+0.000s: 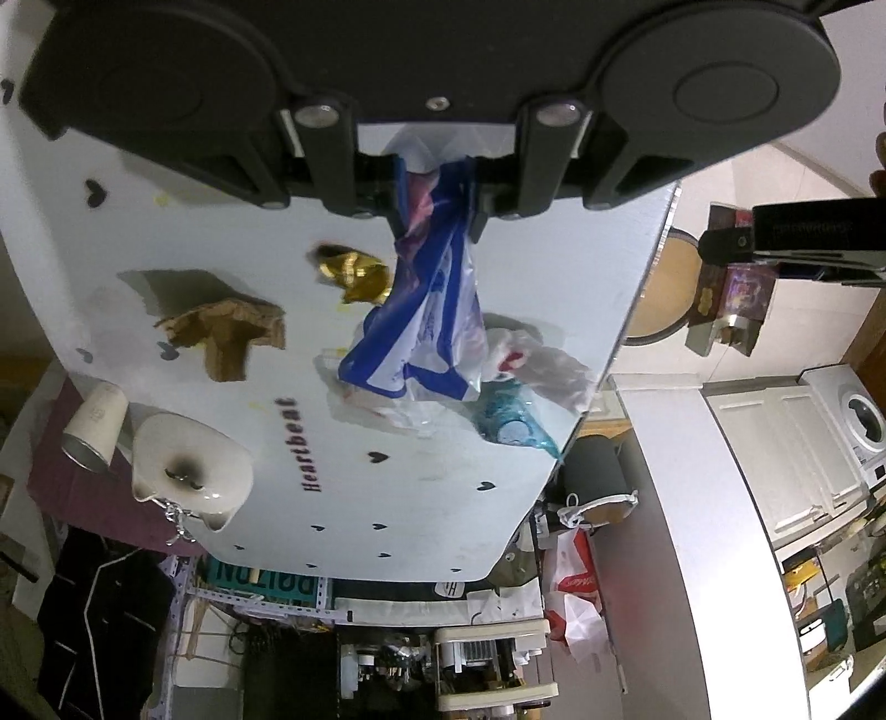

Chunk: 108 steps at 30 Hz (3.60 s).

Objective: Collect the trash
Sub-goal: 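Carry the pack with left tool while right tool carries wrapper over wastebasket, then open left tool over wastebasket while right tool opens, dropping wrapper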

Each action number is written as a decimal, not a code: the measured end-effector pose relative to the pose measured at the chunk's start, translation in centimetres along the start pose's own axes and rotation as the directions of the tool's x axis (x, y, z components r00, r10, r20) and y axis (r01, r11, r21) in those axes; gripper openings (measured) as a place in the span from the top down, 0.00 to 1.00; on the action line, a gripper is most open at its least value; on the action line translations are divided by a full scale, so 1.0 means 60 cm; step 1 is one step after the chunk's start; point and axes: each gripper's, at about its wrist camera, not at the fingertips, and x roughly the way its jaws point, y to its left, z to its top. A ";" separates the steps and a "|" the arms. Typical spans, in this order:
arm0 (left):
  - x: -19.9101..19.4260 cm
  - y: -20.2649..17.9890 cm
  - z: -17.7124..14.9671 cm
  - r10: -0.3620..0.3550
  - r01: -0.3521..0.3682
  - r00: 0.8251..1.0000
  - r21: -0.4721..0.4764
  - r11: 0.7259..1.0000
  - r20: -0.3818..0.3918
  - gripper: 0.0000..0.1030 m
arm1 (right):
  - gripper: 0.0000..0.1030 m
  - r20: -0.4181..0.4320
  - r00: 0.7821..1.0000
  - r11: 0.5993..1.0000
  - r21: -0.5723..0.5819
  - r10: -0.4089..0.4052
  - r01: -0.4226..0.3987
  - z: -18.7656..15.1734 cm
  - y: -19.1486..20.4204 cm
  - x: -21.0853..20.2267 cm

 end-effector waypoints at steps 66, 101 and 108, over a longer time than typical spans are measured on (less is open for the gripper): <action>0.418 0.549 0.184 -0.008 -0.048 0.925 -0.136 0.990 -0.381 0.47 | 0.81 -0.430 0.882 0.981 0.074 0.192 -0.177 0.180 0.472 0.663; 0.708 0.570 0.143 -0.017 -0.089 0.789 -0.141 0.986 -0.615 0.28 | 0.54 -0.635 0.739 0.970 0.217 0.225 -0.109 0.127 0.450 0.902; 0.687 0.575 0.147 -0.012 -0.096 0.776 -0.137 0.986 -0.630 0.16 | 0.35 -0.614 0.758 0.972 0.209 0.219 -0.112 0.133 0.442 0.878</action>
